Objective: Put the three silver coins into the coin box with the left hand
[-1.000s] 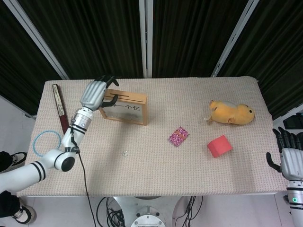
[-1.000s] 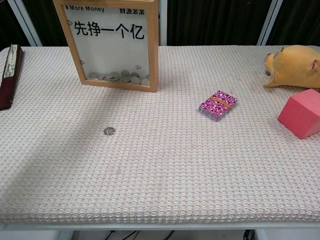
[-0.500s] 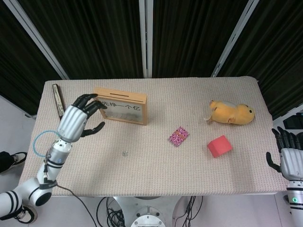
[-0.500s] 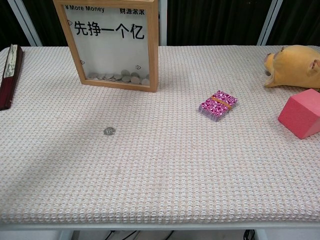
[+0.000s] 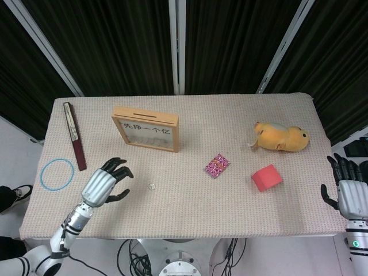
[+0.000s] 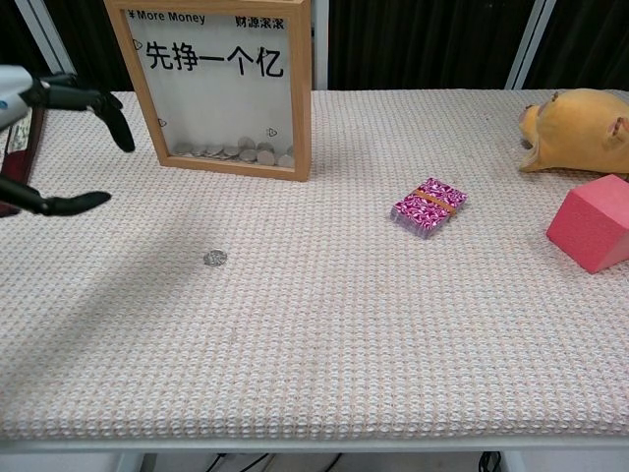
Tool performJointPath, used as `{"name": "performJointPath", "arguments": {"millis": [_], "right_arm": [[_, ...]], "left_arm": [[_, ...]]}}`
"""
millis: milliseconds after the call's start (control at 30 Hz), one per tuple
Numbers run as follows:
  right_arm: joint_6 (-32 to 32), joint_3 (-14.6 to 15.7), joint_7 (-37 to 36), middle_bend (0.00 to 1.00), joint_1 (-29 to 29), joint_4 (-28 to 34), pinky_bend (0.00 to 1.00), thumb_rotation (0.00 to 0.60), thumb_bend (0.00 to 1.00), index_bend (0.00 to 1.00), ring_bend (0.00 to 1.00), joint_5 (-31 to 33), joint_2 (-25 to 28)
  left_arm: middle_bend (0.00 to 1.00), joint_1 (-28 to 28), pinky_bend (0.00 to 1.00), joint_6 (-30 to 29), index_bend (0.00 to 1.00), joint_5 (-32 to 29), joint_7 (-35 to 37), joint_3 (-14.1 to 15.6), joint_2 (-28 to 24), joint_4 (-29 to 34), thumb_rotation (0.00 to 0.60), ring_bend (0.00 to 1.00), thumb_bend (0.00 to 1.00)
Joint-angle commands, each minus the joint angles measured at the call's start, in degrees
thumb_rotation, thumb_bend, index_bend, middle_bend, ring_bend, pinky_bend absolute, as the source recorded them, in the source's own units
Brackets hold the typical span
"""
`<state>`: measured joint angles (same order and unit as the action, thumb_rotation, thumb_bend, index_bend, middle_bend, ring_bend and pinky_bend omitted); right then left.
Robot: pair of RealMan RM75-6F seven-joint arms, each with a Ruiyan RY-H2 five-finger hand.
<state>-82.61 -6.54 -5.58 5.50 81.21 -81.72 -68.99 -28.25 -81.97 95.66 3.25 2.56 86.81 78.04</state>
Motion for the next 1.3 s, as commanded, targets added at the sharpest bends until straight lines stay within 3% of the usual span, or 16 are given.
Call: {"name": "performJointPath", "arguments": {"millis": [33, 300, 600, 933, 1300], "right_arm": [[0.35, -0.05, -0.15, 0.0, 0.1, 0.12, 0.0, 0.6, 0.43, 0.0, 0.0, 0.21, 0.17], [1.46, -0.14, -0.54, 0.0, 0.32, -0.04, 0.0, 0.6, 0.43, 0.0, 0.0, 1.1, 0.33], [1.55, 0.01, -0.88, 0.0, 0.36, -0.59, 0.0, 0.6, 0.43, 0.0, 0.0, 1.01, -0.07], [1.93, 0.01, -2.02, 0.0, 0.22, -1.75, 0.0, 0.6, 0.43, 0.0, 0.0, 1.51, -0.4], [2.9, 0.29, -2.42, 0.0, 0.13, -1.96, 0.0, 0.6, 0.43, 0.0, 0.0, 2.05, -0.19]], "left_arm": [[0.35, 0.0, 0.18, 1.84, 0.4, 0.86, 2.99, 0.51, 5.62, -7.5, 0.6, 0.18, 0.25], [0.34, 0.47, 0.18, 4.82, 0.39, 0.45, 7.78, 1.72, 13.1, -15.49, 0.6, 0.18, 0.25], [0.32, 0.02, 0.18, 4.75, 0.38, 0.61, 10.35, 0.55, 19.56, -23.92, 0.6, 0.16, 0.25], [0.26, -0.43, 0.17, 6.16, 0.35, -0.09, 8.73, 0.03, 21.3, -27.39, 0.6, 0.11, 0.25], [0.26, -1.44, 0.17, 8.26, 0.41, -1.15, 7.58, -0.83, 21.99, -27.63, 0.6, 0.11, 0.25]]}}
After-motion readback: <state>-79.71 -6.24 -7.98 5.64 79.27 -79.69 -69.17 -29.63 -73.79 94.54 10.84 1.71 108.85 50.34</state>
